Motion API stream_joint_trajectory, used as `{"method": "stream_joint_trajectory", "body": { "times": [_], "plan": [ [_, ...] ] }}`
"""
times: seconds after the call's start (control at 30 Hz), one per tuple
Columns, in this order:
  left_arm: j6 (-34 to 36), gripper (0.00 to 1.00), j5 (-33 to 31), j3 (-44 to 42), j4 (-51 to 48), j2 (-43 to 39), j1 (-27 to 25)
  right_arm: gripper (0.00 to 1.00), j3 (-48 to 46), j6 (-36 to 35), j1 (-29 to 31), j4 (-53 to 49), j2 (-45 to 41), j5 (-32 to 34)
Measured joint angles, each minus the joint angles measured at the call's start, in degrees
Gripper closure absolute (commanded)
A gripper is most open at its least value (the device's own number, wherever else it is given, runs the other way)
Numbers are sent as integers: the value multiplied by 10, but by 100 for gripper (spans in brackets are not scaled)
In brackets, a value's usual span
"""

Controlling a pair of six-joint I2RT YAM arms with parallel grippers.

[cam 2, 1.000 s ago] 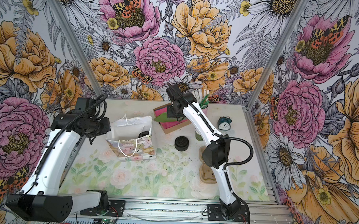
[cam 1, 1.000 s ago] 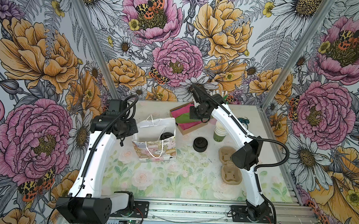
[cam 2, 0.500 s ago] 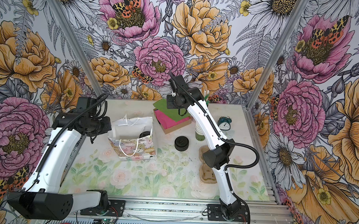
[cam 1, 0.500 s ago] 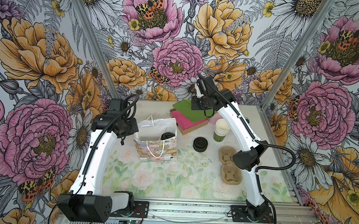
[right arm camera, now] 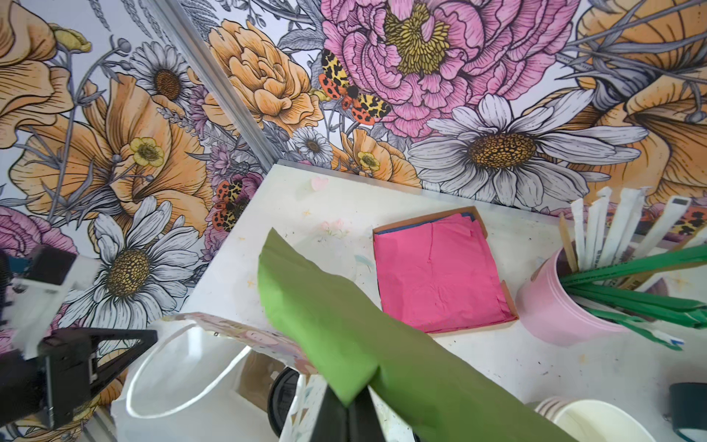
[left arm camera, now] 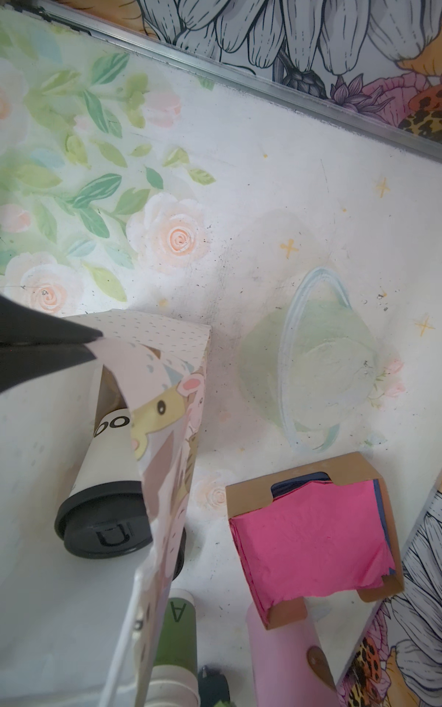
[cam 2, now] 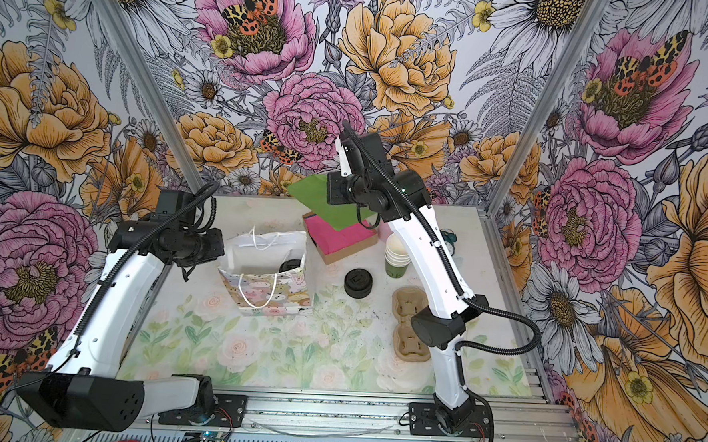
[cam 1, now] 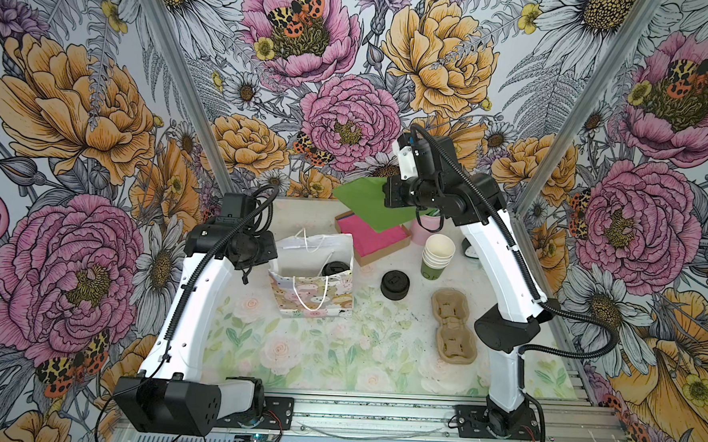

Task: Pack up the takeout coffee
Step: 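Lift the green tissue and carry it toward the bag with the right gripper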

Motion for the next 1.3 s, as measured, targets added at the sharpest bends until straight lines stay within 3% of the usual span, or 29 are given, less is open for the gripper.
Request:
{"method": "stream_joint_trajectory", "body": {
  "times": [0.57,1.3],
  "plan": [
    [-24,100,2,0,40,15,-30,100,38,7,84,0,-66,28],
    [-37,100,2,0,61,24,-45,100,50,51,159,25,-54,35]
  ]
}}
